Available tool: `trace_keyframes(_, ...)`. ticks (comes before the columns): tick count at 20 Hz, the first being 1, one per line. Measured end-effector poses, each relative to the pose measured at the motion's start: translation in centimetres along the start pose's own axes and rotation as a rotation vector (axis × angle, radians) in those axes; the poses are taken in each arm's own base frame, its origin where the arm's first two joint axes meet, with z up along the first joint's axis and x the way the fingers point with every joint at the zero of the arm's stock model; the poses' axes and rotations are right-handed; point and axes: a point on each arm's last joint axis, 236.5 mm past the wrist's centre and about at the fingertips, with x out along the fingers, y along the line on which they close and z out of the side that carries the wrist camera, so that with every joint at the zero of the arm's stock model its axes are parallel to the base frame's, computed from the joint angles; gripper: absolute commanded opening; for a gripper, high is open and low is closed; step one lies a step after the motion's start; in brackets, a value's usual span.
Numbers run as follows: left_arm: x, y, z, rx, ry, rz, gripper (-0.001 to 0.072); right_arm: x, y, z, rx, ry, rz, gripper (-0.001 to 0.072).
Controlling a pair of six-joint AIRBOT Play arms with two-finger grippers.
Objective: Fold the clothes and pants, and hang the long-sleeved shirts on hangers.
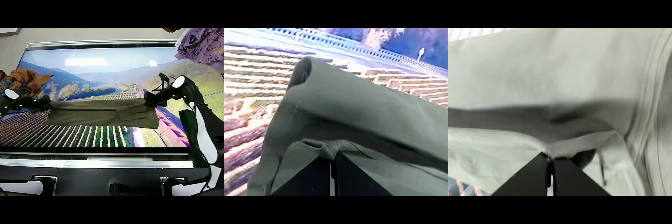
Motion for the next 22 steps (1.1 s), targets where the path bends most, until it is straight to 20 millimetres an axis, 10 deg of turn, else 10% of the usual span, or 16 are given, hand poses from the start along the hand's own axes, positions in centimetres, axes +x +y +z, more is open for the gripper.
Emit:
trace_keyframes(4,1.9,-0.1,-0.4,0.001,0.027,0.003,0.0107,1.7,-0.6,0.1,0.025,0.023,0.005,0.0078)
trace_keyframes(8,2.1,-1.5,0.7,0.002,-0.007,-0.025,0.0619,1.6,0.1,0.4,0.038,0.031,0.039,0.0327)
trace_keyframes(14,-4.9,-4.1,6.3,0.079,-0.159,-0.047,0.0696,-5.2,-2.3,3.2,0.067,0.007,0.078,0.067)
trace_keyframes(22,-10.0,-4.0,7.5,0.141,-0.197,-0.001,0.0695,-5.0,-10.0,-0.8,0.206,0.13,0.237,0.0672)
